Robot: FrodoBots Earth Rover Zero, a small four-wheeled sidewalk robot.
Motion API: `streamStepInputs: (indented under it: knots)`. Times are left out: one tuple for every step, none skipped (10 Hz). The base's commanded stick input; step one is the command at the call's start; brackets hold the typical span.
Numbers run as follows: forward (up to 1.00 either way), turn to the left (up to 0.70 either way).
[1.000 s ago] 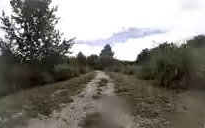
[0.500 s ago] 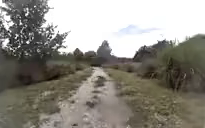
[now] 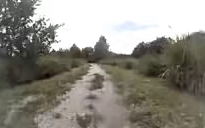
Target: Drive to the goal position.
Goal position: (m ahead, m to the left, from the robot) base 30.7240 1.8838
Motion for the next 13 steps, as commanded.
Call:
streamStepInputs:
  knots:
    - [0.85, 0.00]
    - [0.85, 0.00]
    - [0.85, 0.00]
    - [0.85, 0.00]
    - [0.85, 0.00]
    - [0.85, 0.00]
    - [0.85, 0.00]
    - [0.85, 0.00]
    - [0.85, 0.00]
    - [0.85, 0.00]
    - [0.85, 0.00]
    - [0.85, 0.00]
    - [0.85, 0.00]
